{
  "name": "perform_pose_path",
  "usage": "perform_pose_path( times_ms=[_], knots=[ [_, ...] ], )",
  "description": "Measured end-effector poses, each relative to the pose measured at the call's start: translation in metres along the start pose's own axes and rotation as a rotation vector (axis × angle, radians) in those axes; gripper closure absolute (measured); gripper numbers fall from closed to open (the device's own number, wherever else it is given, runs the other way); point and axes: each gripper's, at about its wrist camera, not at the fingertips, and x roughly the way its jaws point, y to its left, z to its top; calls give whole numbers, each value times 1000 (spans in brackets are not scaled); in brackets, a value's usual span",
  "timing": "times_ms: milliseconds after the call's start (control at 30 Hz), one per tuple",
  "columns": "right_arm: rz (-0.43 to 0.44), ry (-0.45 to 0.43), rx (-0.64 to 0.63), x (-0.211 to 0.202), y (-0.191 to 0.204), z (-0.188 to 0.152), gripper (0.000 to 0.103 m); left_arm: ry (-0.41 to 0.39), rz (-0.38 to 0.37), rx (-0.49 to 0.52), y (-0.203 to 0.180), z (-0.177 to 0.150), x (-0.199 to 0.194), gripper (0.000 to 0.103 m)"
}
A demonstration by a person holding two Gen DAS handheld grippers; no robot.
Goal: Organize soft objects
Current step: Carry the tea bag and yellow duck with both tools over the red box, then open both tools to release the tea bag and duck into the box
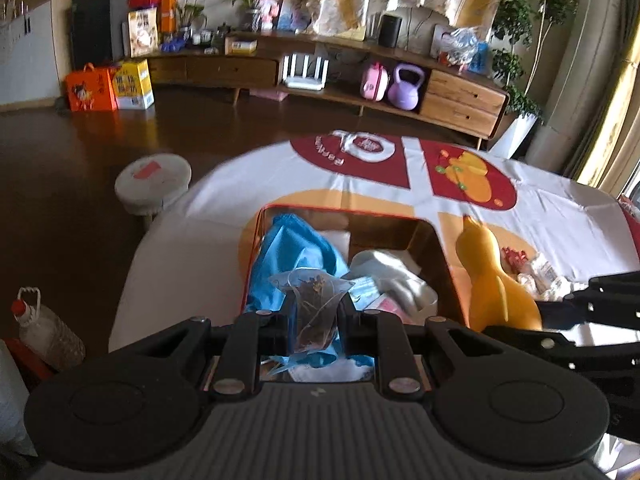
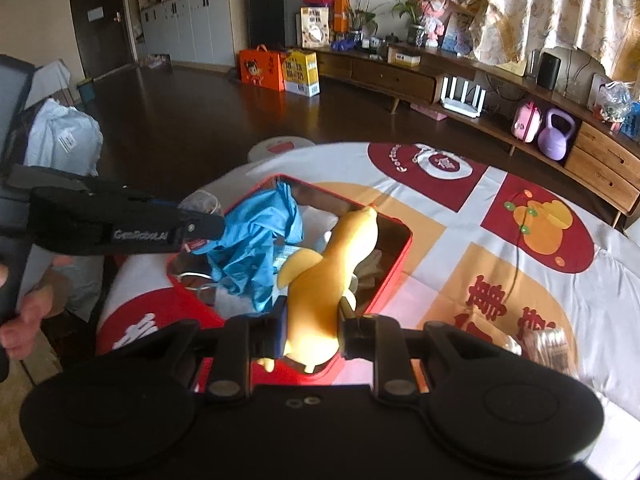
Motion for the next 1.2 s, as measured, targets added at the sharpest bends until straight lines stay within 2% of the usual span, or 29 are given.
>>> perform_pose_path(
  times_ms=[267,633,933,1200],
  knots=[
    [-8,50,-10,43,-2,4,80,56,0,20,3,-9,31,84],
    [2,108,3,79,-7,-4,78,103,4,29,8,-14,60,84],
    [3,103,4,80,-6,-5,72,127,3,36,5,-16,68,84],
    [7,79,13,63,-8,-5,59,135,-3,20,5,-16,61,82]
  ],
)
